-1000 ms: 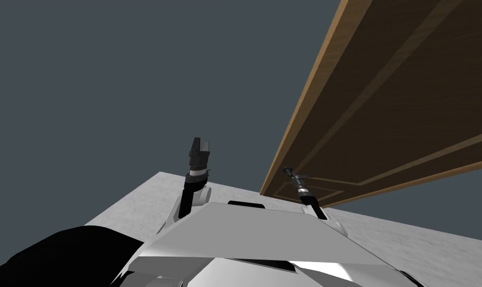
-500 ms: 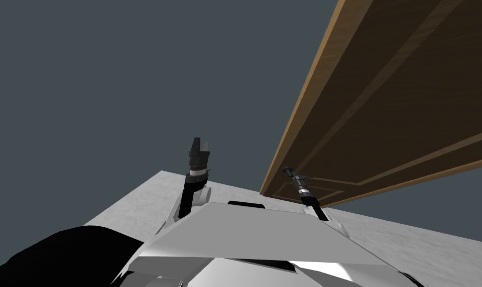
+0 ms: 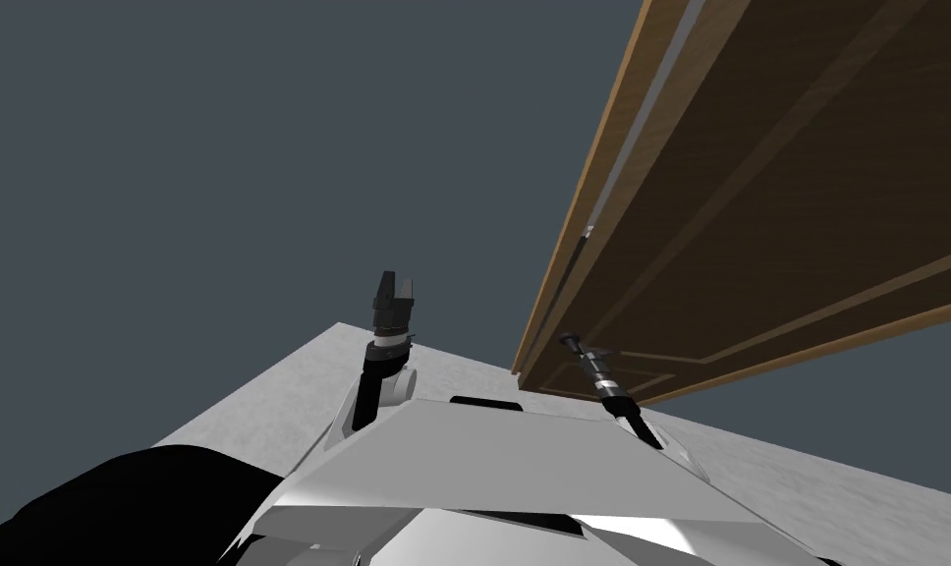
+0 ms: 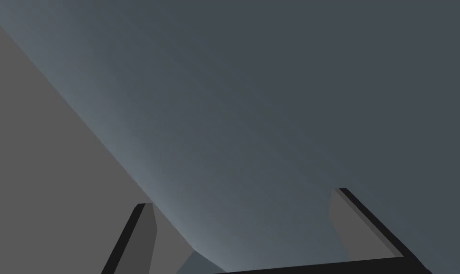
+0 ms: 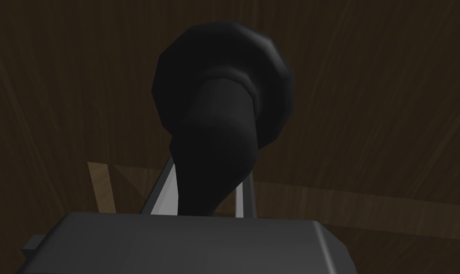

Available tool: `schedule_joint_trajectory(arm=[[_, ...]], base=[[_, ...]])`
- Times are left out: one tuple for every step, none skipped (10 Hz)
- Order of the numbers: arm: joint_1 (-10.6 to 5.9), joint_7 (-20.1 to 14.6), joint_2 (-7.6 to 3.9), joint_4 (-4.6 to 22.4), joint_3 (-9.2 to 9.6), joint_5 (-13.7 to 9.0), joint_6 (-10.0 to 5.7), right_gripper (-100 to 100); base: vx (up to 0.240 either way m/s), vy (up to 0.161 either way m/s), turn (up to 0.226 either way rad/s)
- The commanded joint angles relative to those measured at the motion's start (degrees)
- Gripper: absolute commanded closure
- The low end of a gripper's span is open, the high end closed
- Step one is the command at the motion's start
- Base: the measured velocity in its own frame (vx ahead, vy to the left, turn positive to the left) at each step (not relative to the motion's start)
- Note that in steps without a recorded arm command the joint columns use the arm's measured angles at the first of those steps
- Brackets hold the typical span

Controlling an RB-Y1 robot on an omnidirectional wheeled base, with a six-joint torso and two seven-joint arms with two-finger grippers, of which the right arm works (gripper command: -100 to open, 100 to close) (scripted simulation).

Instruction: Pull the door open

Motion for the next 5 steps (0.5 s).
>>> schedule_joint_trajectory(arm=[[1.31,-1.18,-1.09,-0.72,0.79,0.34,-1.43,100],[1.81,-1.79,-1.61,-0.83,1.24,0.52,-2.11,100],[2.20,-2.27,-2.02,-0.92,1.58,0.66,-2.64,100],[1.85,-1.95,-1.64,-0.58,1.44,0.59,-2.21,100],[2.62,-2.57,-2.09,-0.33,1.83,0.74,-3.39,100]], base=[[-0.202,-0.068,0.121],[-0.189,-0.048,0.095],[-0.190,-0.066,0.068],[-0.085,-0.031,0.013],[-0.138,-0.053,0.133]])
